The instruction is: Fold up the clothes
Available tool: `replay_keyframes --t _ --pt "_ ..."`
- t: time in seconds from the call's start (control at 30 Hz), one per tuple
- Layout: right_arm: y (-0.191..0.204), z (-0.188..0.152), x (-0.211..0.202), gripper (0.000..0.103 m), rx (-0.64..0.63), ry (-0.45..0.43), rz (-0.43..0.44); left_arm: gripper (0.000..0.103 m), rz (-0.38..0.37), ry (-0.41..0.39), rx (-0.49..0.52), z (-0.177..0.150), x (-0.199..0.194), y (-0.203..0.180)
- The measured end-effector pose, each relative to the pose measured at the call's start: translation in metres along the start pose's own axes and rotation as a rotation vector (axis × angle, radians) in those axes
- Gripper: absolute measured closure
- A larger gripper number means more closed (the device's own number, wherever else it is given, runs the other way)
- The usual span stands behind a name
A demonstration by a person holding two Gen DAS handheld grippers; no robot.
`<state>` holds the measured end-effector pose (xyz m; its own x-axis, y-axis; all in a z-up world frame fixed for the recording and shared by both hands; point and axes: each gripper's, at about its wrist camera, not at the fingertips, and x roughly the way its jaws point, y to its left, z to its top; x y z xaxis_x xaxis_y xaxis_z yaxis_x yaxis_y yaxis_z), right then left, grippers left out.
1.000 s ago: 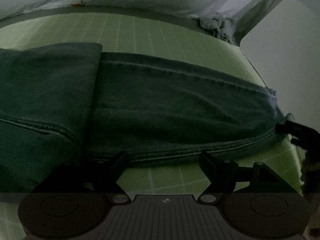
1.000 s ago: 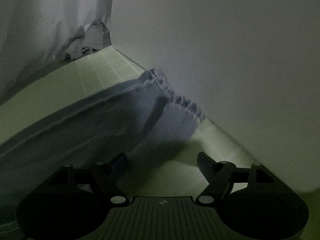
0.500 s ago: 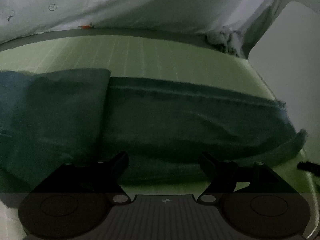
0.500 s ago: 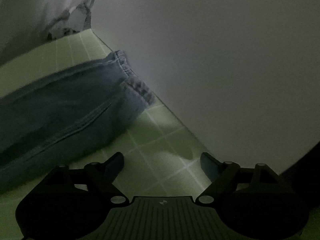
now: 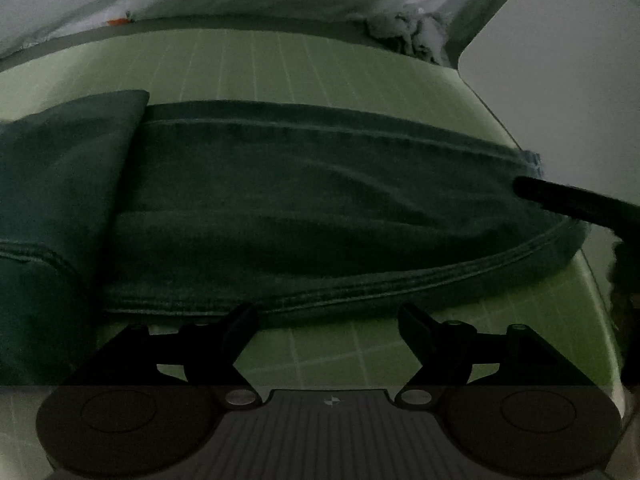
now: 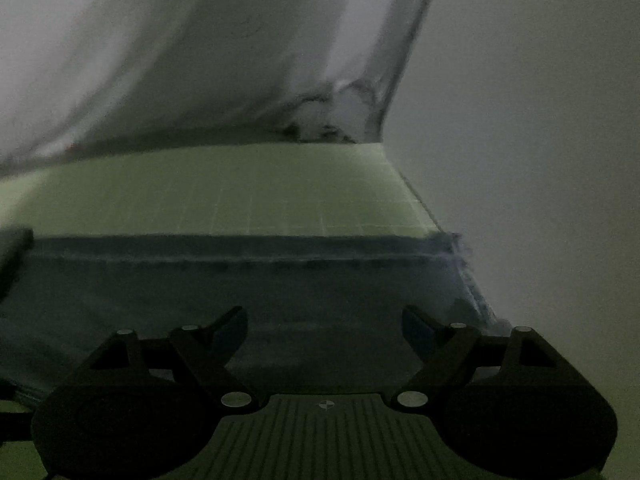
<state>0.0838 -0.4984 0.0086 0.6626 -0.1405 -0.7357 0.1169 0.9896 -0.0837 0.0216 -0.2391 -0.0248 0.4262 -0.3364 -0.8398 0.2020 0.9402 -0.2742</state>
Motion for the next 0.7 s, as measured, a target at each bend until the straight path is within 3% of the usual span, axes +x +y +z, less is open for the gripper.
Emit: replay_keyframes --t 0.17,0.37,0.57,0.7 --pt "-0.017 -0.017 0.020 0.000 0.012 0.187 0.029 0.022 -0.020 0.010 -0.011 0.001 -0.001 0.005" --pt "-0.042 -0.050 -0.006 0.000 0.051 0.280 0.070 0.022 -0.016 0.021 -0.046 0.001 -0.005 0.012" --pt "-0.054 -0.075 -0.020 0.000 0.091 0.299 0.019 0.022 -0.033 -0.029 -0.090 0.015 -0.012 0.020" --pt "-0.061 -0.085 -0.044 0.000 0.144 0.260 -0.024 0.020 0.005 -0.015 -0.070 0.016 0.001 0.018"
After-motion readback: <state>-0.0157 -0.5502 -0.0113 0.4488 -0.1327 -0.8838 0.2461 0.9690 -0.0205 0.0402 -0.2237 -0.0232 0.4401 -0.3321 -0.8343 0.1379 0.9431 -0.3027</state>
